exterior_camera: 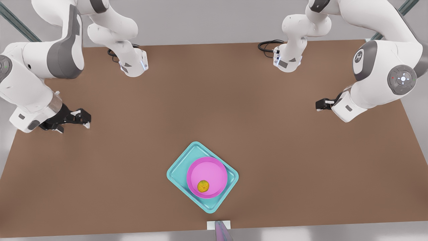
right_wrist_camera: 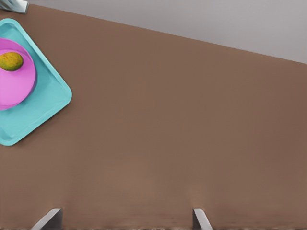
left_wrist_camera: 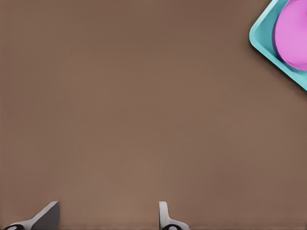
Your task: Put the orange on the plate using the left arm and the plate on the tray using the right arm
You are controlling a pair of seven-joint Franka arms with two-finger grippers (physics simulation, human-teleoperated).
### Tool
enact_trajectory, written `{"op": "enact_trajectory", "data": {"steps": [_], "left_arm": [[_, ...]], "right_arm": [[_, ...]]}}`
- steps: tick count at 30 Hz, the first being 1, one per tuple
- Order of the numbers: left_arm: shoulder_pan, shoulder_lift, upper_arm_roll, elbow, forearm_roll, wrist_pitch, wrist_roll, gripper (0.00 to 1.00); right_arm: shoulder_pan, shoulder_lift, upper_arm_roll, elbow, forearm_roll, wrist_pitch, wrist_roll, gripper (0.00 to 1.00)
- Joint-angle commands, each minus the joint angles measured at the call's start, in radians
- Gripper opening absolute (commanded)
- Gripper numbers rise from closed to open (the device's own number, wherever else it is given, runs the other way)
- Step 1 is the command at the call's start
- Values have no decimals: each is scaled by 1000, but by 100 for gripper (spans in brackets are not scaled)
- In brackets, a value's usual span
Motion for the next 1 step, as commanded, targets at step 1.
{"op": "enact_trajectory", "data": {"steps": [1], "left_arm": [[0, 0, 0, 1, -1, -19, 9, 100]], "right_arm": [[4, -16, 3, -19, -24, -201, 3, 100]]}}
